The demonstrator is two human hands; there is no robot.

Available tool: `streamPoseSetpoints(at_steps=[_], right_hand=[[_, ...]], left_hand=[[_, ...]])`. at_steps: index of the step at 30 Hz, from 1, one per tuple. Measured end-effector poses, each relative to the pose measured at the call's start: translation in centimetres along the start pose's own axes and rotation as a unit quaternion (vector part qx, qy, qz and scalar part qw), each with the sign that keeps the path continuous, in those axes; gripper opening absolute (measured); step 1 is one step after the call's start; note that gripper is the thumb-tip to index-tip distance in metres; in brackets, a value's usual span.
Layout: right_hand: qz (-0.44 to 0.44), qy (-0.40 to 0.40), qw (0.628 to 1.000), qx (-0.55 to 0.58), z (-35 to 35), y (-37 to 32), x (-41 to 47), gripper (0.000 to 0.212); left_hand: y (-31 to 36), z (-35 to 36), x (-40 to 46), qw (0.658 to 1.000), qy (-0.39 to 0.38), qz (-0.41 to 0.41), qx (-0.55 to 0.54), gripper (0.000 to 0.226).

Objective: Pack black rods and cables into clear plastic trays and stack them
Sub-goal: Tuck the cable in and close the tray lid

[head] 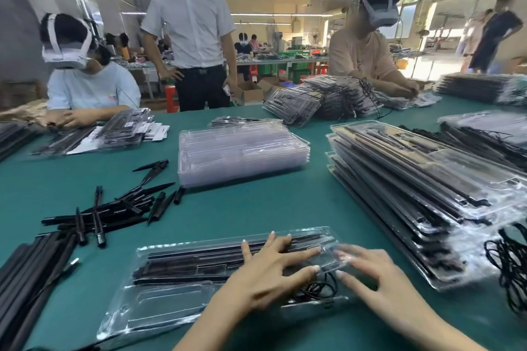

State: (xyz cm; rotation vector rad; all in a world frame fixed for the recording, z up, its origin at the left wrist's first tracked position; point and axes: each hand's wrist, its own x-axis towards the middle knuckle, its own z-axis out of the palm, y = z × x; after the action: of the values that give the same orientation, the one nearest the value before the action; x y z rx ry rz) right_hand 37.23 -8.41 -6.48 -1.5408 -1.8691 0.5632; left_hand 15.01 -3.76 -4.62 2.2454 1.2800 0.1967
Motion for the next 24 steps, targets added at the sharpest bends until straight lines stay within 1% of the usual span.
streamPoseSetpoints(at_steps=[2,3,4,5,6,7,8,10,11,12,13,14,16,17,18,19,20,21,22,24], right_hand=[[-0.048,-0.036,0.991,-0.118,0.6,-0.1,-0.3,0.052],[-0.078,-0.033,0.982,-0.17,1.0,-0.3,-0.4,0.058],[-0.115,-0.014,0.975,-0.19,1.4,-0.3,-0.5,0.059],[-0.151,0.005,0.965,-0.212,2.0,-0.4,-0.7,0.054],[-0.148,-0.01,0.969,-0.198,2.2,-0.6,-0.8,0.048],[-0.118,-0.027,0.982,-0.143,2.1,-1.0,-0.8,0.046],[-0.114,-0.017,0.988,-0.107,2.1,-1.0,-0.6,0.046],[-0.148,0.003,0.979,-0.139,2.4,-0.6,-0.7,0.052],[-0.149,0.011,0.977,-0.154,2.4,-0.8,-0.8,0.057],[-0.15,0.042,0.975,-0.161,2.6,-1.1,-0.5,0.06],[-0.157,0.065,0.966,-0.195,2.6,-1.3,-0.3,0.058],[-0.16,0.062,0.964,-0.205,2.7,-1.2,-0.2,0.05],[-0.12,0.041,0.98,-0.151,2.3,-1.1,0.3,0.035],[-0.094,0.009,0.989,-0.116,2.2,-0.8,0.5,0.032],[-0.086,-0.015,0.992,-0.09,2.1,-0.7,0.7,0.03],[-0.091,-0.029,0.992,-0.087,1.8,-1.1,0.8,0.038],[-0.101,-0.026,0.991,-0.088,1.7,-1.4,0.9,0.05],[-0.105,-0.03,0.991,-0.075,1.6,-1.7,1.0,0.056],[-0.107,-0.039,0.992,-0.059,1.6,-1.8,1.2,0.053],[-0.097,-0.046,0.992,-0.063,1.6,-1.5,1.3,0.034]], left_hand=[[0.0,0.0,0.0,1.0,-0.004,0.0,-0.005,0.043],[0.1,0.0,0.0,1.0,-0.004,0.0,-0.006,0.043],[0.1,0.0,0.0,1.0,-0.004,-0.001,-0.007,0.044],[0.1,0.0,0.0,1.0,-0.002,-0.001,-0.008,0.044],[0.1,0.0,-0.1,1.0,0.0,-0.001,-0.009,0.045],[0.1,0.1,-0.1,1.0,0.001,0.0,-0.009,0.045],[0.2,0.1,-0.2,1.0,0.0,-0.001,-0.01,0.045],[0.1,0.1,-0.2,1.0,0.001,-0.002,-0.012,0.045],[0.1,0.1,-0.2,1.0,0.001,-0.002,-0.015,0.045],[0.1,0.0,-0.2,1.0,0.001,-0.002,-0.017,0.046],[0.1,0.0,-0.2,1.0,0.001,-0.001,-0.018,0.046],[0.1,-0.1,-0.2,1.0,0.001,0.0,-0.02,0.046],[0.1,-0.2,-0.2,1.0,0.0,-0.001,-0.026,0.045],[0.1,-0.2,-0.2,1.0,-0.001,-0.002,-0.028,0.045],[0.1,-0.2,-0.2,1.0,-0.001,-0.002,-0.03,0.045],[0.1,-0.2,-0.2,1.0,-0.001,-0.002,-0.031,0.045],[0.1,-0.2,-0.2,0.999,-0.002,-0.001,-0.032,0.045],[0.1,-0.2,-0.2,0.999,-0.003,-0.001,-0.035,0.044],[0.0,-0.2,-0.2,0.999,-0.004,-0.001,-0.039,0.044],[0.0,-0.3,-0.1,0.999,-0.007,-0.002,-0.043,0.045]])
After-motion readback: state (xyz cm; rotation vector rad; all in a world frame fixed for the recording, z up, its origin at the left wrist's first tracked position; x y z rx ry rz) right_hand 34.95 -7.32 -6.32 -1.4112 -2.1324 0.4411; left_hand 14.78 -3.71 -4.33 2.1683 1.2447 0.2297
